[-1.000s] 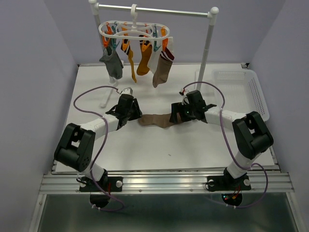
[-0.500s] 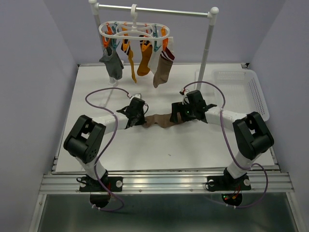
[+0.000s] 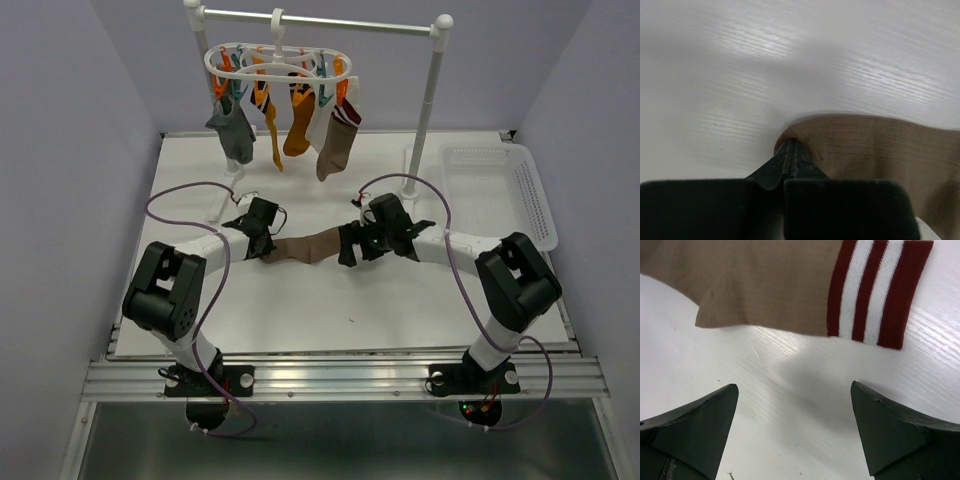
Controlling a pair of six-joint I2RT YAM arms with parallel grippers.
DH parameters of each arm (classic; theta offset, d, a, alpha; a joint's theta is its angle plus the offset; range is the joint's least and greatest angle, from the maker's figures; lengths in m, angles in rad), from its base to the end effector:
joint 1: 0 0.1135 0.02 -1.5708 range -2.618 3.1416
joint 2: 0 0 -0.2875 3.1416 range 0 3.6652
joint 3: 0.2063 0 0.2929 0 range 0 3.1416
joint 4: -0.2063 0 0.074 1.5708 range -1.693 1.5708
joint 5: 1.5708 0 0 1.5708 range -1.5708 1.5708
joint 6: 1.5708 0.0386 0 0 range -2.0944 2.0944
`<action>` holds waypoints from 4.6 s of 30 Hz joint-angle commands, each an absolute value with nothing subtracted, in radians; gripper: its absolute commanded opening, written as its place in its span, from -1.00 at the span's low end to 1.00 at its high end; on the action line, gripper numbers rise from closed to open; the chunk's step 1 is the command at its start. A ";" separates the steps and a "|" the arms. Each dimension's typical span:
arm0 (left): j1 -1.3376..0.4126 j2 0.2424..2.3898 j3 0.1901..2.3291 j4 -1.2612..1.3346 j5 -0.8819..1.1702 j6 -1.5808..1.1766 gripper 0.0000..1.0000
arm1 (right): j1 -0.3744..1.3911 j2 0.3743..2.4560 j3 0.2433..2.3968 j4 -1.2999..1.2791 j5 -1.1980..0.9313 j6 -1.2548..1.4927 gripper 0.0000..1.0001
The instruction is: Clip the socks to the hanger
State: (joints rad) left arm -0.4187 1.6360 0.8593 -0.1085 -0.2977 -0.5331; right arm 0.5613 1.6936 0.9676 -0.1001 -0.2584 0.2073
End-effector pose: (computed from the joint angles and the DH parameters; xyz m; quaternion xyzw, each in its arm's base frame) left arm 0.3294 -0.1342 0.1564 -0.1030 0.9270 -0.0281 0.3595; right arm 0.3206 0.2132 0.1715 -0.2088 0.9010 0.2465 0.2895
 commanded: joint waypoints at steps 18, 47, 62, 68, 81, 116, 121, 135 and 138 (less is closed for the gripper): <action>-0.400 1.212 0.928 -0.087 -0.267 -0.387 0.98 | 0.600 1.358 1.241 -0.133 -0.128 -0.012 1.00; -0.417 1.479 1.331 0.491 0.337 0.126 0.98 | 0.442 1.413 1.460 -0.222 0.074 0.137 1.00; -0.416 1.655 1.473 0.555 0.258 0.193 0.85 | 0.442 1.425 1.488 -0.163 -0.257 0.066 1.00; -0.364 1.528 1.365 0.537 0.287 0.044 0.89 | 0.442 1.456 1.554 -0.158 -0.292 0.077 1.00; -0.210 1.453 1.453 0.410 0.298 -0.460 0.98 | 0.442 1.517 1.591 -0.138 -0.287 0.067 1.00; -0.097 1.615 1.582 0.575 0.419 -0.988 0.50 | 0.442 1.522 1.558 -0.091 -0.307 0.051 1.00; -0.097 1.631 1.588 0.597 0.403 -1.009 0.16 | 0.442 1.531 1.563 -0.089 -0.334 0.011 1.00; -0.097 1.651 1.605 0.615 0.403 -1.017 -0.31 | 0.442 1.545 1.586 -0.094 -0.339 -0.070 1.00; -0.097 1.649 1.603 0.617 0.410 -1.017 -0.32 | 0.442 1.548 1.603 -0.066 -0.348 -0.090 1.00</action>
State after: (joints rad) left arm -0.1009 1.6653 1.5547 0.5568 0.4072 -1.0233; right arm 0.4397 1.5497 1.5391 -0.1482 -0.3218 -0.0452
